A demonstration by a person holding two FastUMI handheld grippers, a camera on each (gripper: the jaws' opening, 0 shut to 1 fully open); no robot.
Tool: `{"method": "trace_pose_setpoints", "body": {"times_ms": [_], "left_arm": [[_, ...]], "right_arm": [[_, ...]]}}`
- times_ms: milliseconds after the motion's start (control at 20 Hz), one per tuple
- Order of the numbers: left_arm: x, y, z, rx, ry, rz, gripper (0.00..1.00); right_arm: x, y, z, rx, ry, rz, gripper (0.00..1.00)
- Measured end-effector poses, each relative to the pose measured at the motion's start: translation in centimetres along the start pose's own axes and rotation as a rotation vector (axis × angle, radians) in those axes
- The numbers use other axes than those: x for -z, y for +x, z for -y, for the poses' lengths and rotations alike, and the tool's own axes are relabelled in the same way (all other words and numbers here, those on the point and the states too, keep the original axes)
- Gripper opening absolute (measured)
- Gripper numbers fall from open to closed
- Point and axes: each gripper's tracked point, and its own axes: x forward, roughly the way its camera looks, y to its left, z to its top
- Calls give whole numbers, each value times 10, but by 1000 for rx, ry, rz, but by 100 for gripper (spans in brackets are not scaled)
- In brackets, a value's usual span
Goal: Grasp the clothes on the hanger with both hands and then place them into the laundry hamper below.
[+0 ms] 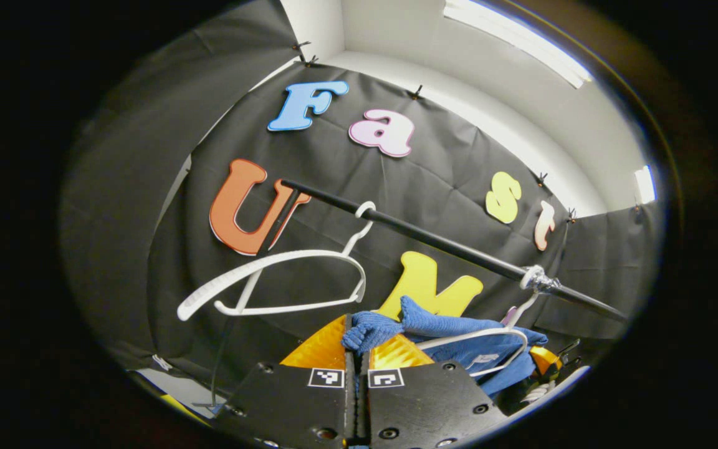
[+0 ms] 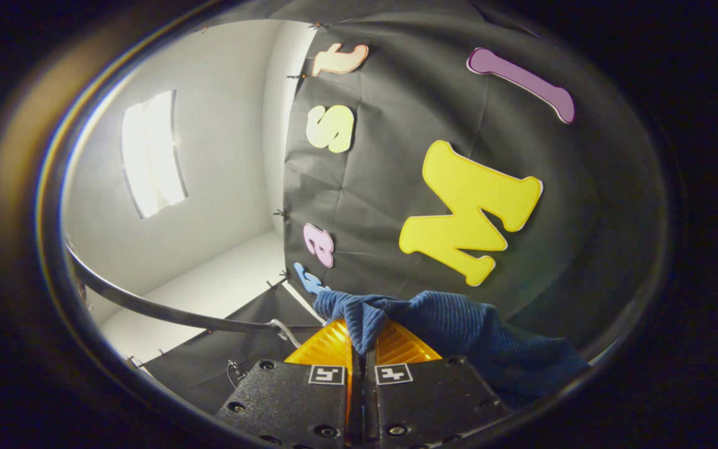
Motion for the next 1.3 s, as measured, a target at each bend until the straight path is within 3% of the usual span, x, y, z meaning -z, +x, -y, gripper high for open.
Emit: {"method": "trace_pose_setpoints", "body": {"times_ms": [150,300,400,550,650,800,900,950,1100,1300], "left_arm": [[12,1,3,52,-8,-32,4],[14,0,-1,76,-85,-48,4],[18,3,-2,77,-150,-58,4],[21,-5,-1,79,-173,-48,0],[22,-8,-2,77,-193,-45,0],[52,-3,-29,-34,-253,-133,0],[79,-9,-56,-92,-294,-167,5],[90,-18,-65,-110,-320,-174,0],[115,-42,-89,-184,-318,-217,0],[120,-64,-89,-188,-289,-238,0]], "right_arm": [[-9,1,19,9,77,28,4],[-7,4,39,52,139,38,4],[-3,4,57,120,134,37,4],[6,4,55,130,147,18,4],[12,7,68,186,135,0,4],[42,1,102,323,141,-70,4],[61,-3,110,349,156,-92,4],[72,-9,114,366,147,-111,4],[99,-20,121,408,122,-167,5],[123,-32,105,432,90,-190,5]]}}
